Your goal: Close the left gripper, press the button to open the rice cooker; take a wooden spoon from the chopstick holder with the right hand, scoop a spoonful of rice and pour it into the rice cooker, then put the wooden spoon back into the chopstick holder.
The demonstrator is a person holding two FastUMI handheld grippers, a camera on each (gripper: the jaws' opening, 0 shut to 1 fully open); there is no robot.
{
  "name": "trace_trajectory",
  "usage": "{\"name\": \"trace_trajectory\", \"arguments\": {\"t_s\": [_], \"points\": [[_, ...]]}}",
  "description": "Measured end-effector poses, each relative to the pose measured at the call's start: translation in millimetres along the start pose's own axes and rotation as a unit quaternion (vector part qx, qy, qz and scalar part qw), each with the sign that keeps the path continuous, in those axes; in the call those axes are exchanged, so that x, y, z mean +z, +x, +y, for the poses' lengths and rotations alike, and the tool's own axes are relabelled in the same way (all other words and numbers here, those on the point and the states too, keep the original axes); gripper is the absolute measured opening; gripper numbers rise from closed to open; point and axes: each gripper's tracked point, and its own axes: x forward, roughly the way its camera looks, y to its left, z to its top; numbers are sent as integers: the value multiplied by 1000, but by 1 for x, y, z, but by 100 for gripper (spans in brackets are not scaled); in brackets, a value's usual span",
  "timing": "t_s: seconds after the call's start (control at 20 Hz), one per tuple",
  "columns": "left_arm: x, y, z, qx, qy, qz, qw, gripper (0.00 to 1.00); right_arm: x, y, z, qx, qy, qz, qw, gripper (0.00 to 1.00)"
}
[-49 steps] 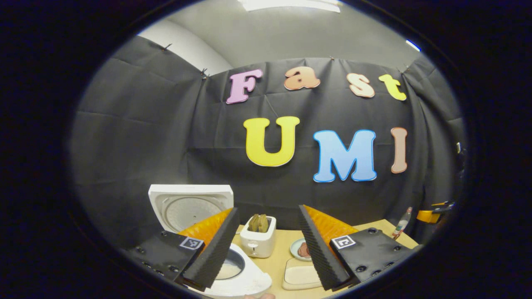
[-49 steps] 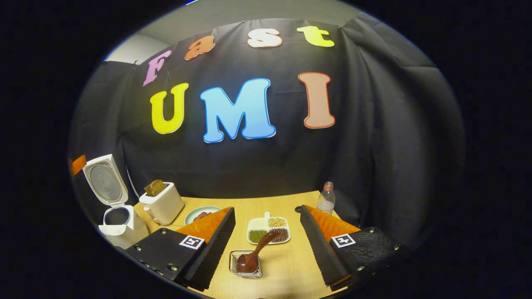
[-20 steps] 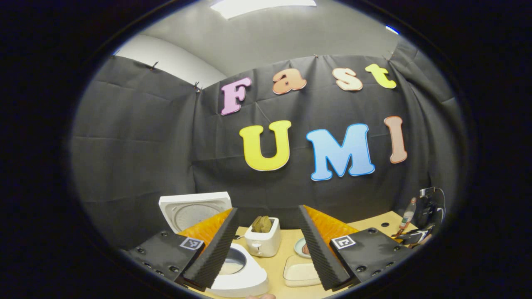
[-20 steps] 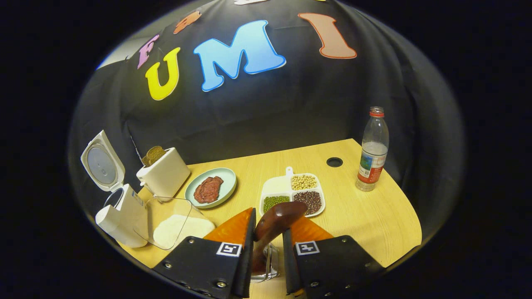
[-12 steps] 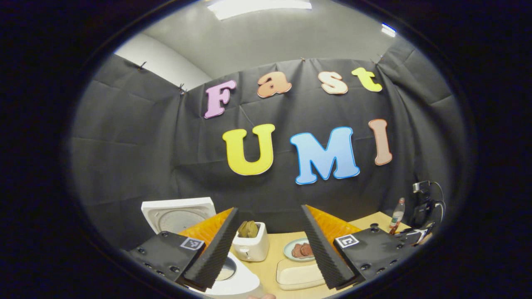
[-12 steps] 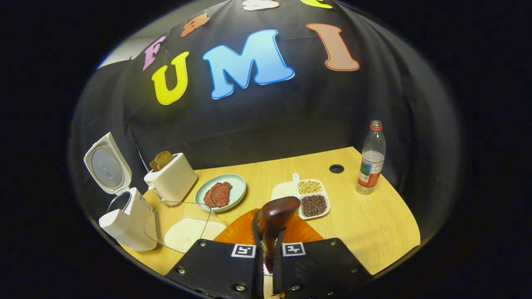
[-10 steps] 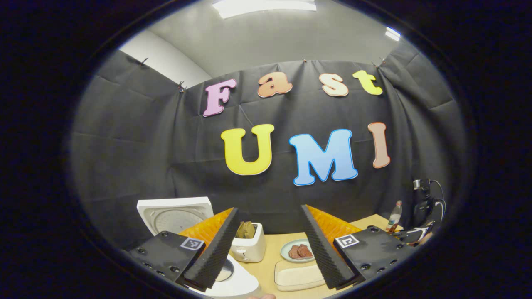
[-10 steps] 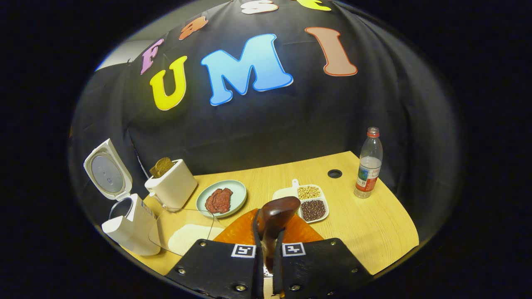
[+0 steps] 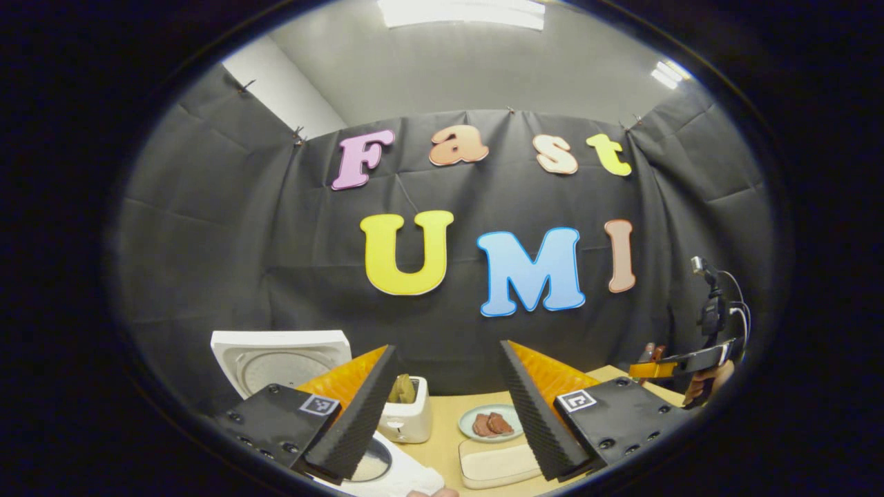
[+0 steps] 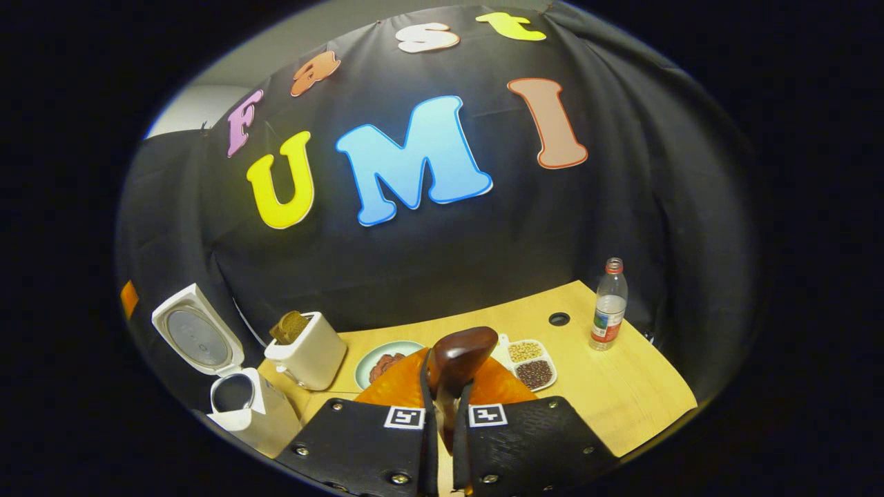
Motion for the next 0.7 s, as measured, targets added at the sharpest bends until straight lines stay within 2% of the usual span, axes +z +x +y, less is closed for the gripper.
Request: {"name": "trace_trajectory", "arguments": {"t_s": [0.2,0.35,0.55,0.7], "points": [[-2,-2,12,7,-10,4,1000,100,-7,17,51,44,-11,13,999,9],[6,-6,21,22,-17,-4,1000,100,-31,42,85,79,-27,42,996,9],[15,-12,27,30,-8,-13,999,100,-70,72,116,100,-49,75,991,8],[21,-17,34,35,-2,-14,999,100,-99,89,130,102,-51,101,988,9]]}}
